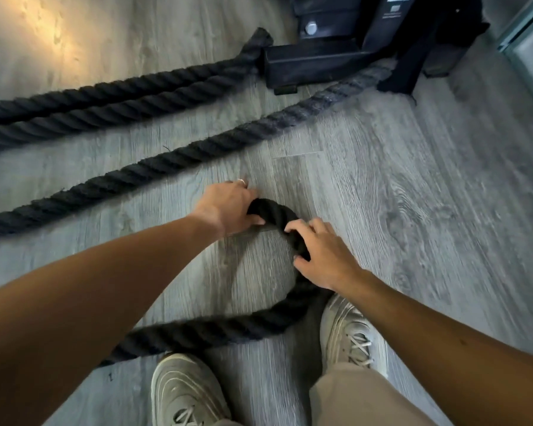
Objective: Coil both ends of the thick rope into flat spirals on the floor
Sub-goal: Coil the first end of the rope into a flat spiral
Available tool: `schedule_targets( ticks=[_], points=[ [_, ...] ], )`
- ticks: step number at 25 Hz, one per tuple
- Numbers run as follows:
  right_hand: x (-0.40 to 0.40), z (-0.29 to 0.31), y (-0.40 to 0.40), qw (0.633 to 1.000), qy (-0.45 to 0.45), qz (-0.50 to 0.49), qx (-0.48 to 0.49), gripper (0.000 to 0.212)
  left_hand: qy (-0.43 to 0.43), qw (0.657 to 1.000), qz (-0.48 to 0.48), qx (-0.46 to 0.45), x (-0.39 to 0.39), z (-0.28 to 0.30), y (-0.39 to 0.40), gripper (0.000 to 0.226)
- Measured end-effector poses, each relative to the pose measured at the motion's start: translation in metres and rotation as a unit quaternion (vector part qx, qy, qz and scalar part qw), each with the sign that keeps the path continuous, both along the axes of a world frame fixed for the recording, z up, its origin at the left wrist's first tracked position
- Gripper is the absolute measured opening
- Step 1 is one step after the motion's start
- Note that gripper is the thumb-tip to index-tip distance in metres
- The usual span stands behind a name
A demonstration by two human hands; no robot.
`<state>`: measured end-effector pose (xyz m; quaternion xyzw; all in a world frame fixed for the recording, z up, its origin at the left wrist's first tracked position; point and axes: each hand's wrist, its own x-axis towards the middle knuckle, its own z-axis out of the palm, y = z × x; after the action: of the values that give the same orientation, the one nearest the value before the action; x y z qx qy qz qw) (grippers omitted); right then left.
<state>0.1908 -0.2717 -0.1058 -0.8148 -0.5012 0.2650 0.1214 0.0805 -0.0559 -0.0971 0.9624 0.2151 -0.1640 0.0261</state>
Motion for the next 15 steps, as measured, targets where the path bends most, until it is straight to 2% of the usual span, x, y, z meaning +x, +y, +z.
schedule_targets(
  ticks=[2,5,6,7,8,9,10,13,14,15],
  points=[
    [-0.007,-0.005,0.0,0.996,0.034,-0.054,0.058,0.054,0.038,0.997,0.056,-0.038,-0.003,-0.003,-0.008,0.052],
    [0.009,-0.006,0.026,0.991,0.068,-0.08,0.079,0.047,0.077,0.968,0.175,-0.163,-0.014,-0.002,-0.005,0.055],
    [0.018,-0.003,0.038,0.993,0.045,-0.068,0.08,0.04,0.055,0.933,0.256,-0.247,-0.017,-0.001,-0.006,0.047],
    [0.027,0.001,0.05,0.994,0.014,-0.059,0.087,0.034,0.01,0.867,0.355,-0.349,-0.018,0.001,-0.01,0.037],
    [0.034,0.006,0.059,0.993,-0.013,-0.065,0.094,0.031,-0.04,0.785,0.445,-0.429,-0.019,0.0,-0.018,0.032],
    [0.037,0.009,0.065,0.992,-0.032,-0.081,0.093,0.033,-0.087,0.712,0.514,-0.471,-0.018,-0.003,-0.029,0.028],
    [0.035,0.01,0.066,0.991,-0.037,-0.097,0.08,0.039,-0.124,0.661,0.56,-0.484,-0.017,-0.006,-0.04,0.027],
    [0.0,0.004,0.045,0.995,0.03,-0.09,-0.017,0.082,-0.209,0.568,0.634,-0.481,-0.016,-0.016,-0.062,0.031],
    [-0.013,0.0,0.034,0.996,0.038,-0.064,-0.041,0.094,-0.221,0.549,0.648,-0.48,-0.017,-0.016,-0.062,0.033],
    [-0.021,-0.005,0.024,0.998,0.028,-0.034,-0.053,0.099,-0.219,0.545,0.654,-0.476,-0.018,-0.017,-0.061,0.035]
  ],
)
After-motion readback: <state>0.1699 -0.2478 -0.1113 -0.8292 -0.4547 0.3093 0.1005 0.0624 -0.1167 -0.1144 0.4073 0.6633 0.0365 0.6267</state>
